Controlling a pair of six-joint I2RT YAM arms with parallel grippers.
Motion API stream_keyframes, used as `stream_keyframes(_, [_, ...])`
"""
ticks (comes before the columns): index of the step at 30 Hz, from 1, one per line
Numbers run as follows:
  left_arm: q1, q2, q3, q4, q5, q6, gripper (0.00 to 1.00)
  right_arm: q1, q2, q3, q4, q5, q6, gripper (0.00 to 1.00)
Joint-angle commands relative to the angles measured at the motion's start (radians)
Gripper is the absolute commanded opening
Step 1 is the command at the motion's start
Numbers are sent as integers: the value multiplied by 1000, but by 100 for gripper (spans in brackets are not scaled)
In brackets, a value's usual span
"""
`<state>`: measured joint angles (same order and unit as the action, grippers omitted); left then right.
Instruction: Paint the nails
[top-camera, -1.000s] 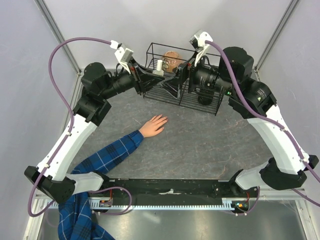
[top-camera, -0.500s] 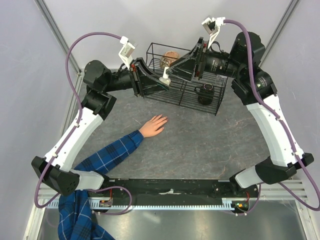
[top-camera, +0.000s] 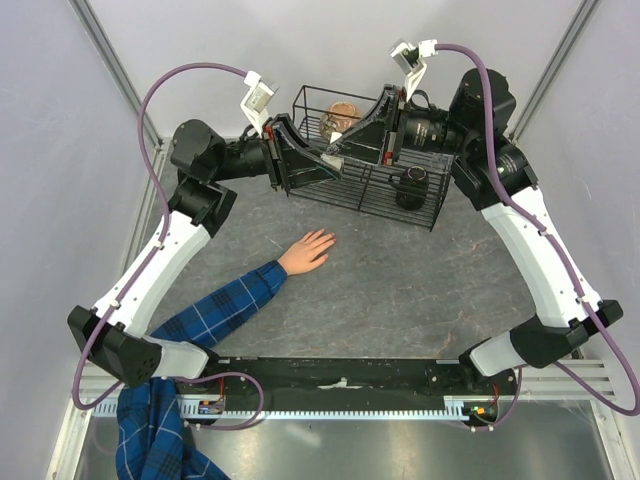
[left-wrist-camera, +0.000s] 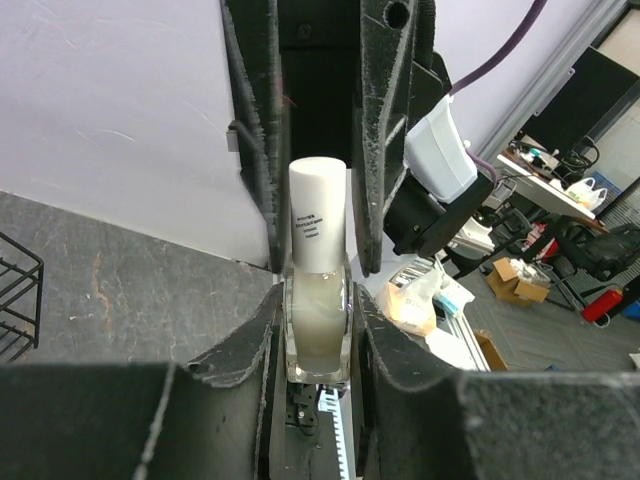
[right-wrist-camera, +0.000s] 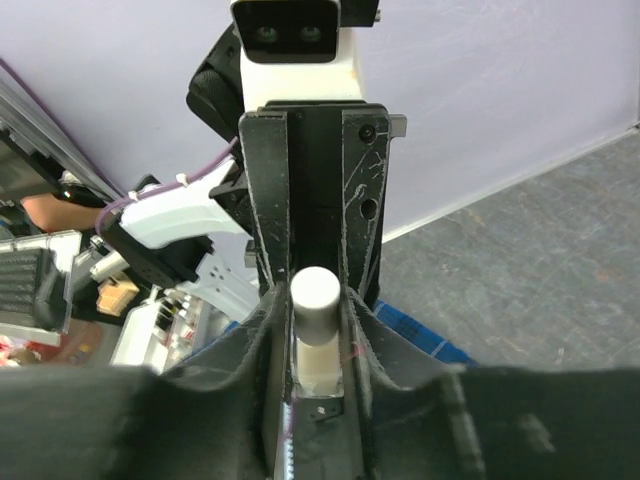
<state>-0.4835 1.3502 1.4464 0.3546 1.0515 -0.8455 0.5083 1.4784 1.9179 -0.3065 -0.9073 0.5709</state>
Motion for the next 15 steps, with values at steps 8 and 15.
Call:
stream_keyframes(8, [-30, -78, 68, -250, -405, 386, 2, 77, 48, 140, -243, 350, -219, 0])
stream_keyframes(15, [-309, -48, 104, -266, -994, 919, 2, 518, 221, 461, -769, 1541, -286, 0])
